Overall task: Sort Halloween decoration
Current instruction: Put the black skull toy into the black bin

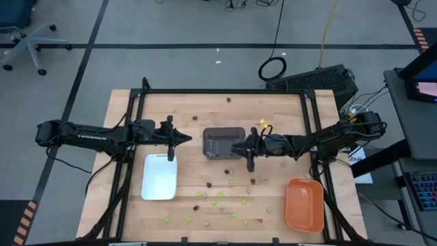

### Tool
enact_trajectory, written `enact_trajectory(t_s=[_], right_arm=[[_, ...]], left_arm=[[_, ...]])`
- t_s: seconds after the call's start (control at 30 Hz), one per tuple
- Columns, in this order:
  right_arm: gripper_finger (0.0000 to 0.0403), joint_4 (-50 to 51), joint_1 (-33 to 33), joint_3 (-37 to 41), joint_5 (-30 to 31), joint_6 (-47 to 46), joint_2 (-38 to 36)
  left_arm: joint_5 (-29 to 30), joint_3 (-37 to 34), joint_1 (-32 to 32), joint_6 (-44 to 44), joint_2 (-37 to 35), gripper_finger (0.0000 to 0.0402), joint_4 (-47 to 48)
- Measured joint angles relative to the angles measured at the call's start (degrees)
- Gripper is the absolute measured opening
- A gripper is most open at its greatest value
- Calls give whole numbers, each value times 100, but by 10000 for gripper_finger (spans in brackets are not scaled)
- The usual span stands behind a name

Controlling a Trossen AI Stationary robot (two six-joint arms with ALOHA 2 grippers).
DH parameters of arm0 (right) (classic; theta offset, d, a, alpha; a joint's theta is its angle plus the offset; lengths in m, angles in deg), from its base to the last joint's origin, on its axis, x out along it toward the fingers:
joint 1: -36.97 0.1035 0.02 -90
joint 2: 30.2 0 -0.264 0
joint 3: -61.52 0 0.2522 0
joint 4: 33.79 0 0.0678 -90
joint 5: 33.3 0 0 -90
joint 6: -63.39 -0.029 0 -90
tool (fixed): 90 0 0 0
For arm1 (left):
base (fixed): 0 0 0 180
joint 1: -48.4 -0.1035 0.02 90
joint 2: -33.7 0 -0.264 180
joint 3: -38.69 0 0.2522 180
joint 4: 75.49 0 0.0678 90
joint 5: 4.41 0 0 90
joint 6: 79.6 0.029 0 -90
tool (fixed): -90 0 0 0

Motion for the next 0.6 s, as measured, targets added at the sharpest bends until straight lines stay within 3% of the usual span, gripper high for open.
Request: enact_trajectory(t_s=[0.13,0.4,0.6], right_arm=[[57,114,1,0,-2,252,0],[57,152,1,2,11,1800,14],[57,111,1,0,82,1868,274]], left_arm=[[12,0,0,0,0,1,2],[12,0,0,0,0,1,2],[60,0,0,0,0,1,2]])
